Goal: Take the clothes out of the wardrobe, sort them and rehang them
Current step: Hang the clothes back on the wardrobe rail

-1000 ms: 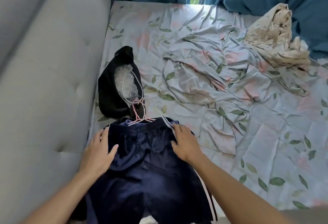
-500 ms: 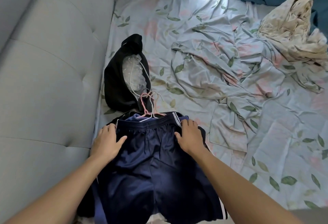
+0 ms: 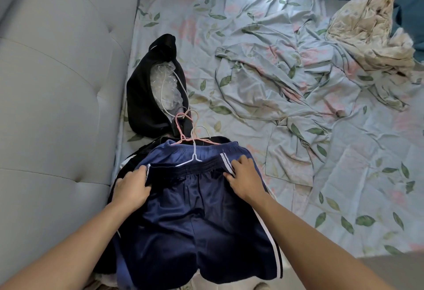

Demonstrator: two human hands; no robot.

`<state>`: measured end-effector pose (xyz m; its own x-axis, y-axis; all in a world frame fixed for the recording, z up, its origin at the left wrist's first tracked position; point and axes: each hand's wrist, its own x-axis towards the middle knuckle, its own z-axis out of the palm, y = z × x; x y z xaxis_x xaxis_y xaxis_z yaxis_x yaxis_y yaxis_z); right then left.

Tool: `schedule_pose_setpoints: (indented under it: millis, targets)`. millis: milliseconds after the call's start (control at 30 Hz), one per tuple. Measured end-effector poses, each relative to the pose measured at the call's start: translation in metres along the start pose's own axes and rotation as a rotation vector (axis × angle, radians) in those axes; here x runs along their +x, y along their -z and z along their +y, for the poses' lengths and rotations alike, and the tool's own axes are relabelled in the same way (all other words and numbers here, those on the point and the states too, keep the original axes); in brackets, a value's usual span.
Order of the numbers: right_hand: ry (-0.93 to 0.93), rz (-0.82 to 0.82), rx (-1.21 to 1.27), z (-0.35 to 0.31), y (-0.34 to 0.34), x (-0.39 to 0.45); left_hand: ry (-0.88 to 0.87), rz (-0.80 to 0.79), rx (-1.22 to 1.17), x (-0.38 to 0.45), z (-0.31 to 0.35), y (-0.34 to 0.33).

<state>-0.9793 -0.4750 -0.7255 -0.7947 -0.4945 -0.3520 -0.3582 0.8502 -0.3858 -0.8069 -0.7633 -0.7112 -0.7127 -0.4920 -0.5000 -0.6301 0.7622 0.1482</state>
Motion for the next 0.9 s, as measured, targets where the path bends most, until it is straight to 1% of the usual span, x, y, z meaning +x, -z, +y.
schedule_pose_setpoints:
  millis: [67, 167, 233, 300, 367, 433, 500, 567, 667, 800, 900]
  targets:
    - [0.017, 0.060, -0.002, 0.000, 0.002, 0.005, -0.008, 0.013, -0.040, 0.001, 0.005, 0.002]
    - [-0.006, 0.097, -0.013, 0.003, 0.010, 0.020, -0.033, 0.116, -0.092, 0.007, 0.012, 0.012]
    - [-0.079, 0.056, 0.002, 0.006, 0.018, 0.030, -0.055, 0.163, -0.074, 0.014, 0.018, 0.022]
    - [-0.184, -0.028, 0.050, 0.012, 0.023, 0.039, -0.066, 0.165, -0.035, 0.023, 0.023, 0.029]
    - [-0.211, -0.091, 0.094, 0.017, 0.024, 0.045, -0.108, 0.154, -0.015, 0.036, 0.024, 0.027]
    - [-0.200, -0.107, 0.114, 0.018, 0.024, 0.047, -0.119, 0.126, -0.044, 0.046, 0.022, 0.022]
    - [-0.181, -0.053, 0.092, 0.018, 0.023, 0.046, -0.144, 0.106, -0.070, 0.054, 0.015, 0.015]
    - [-0.154, 0.010, 0.110, 0.017, 0.022, 0.042, -0.192, 0.123, -0.069, 0.060, 0.006, 0.011]
    - [-0.120, 0.048, 0.127, 0.009, 0.025, 0.039, -0.264, 0.140, -0.065, 0.063, -0.004, 0.010]
    - [-0.028, 0.033, 0.113, -0.006, 0.034, 0.039, -0.326, 0.159, -0.105, 0.061, 0.000, 0.016]
    - [0.039, -0.016, 0.076, -0.016, 0.039, 0.037, -0.333, 0.130, -0.132, 0.060, 0.007, 0.019]
